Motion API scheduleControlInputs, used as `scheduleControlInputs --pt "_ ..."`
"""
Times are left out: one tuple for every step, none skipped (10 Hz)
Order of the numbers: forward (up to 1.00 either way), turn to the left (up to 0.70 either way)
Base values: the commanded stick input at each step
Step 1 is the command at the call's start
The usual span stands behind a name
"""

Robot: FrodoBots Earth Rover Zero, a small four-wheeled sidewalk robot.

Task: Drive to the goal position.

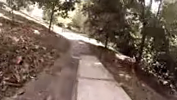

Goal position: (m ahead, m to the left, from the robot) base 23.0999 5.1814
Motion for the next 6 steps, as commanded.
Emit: scheduleControlInputs --pt "1.00 0.00" --pt "1.00 0.00" --pt "1.00 0.00" --pt "1.00 0.26" --pt "1.00 0.40" --pt "1.00 0.40"
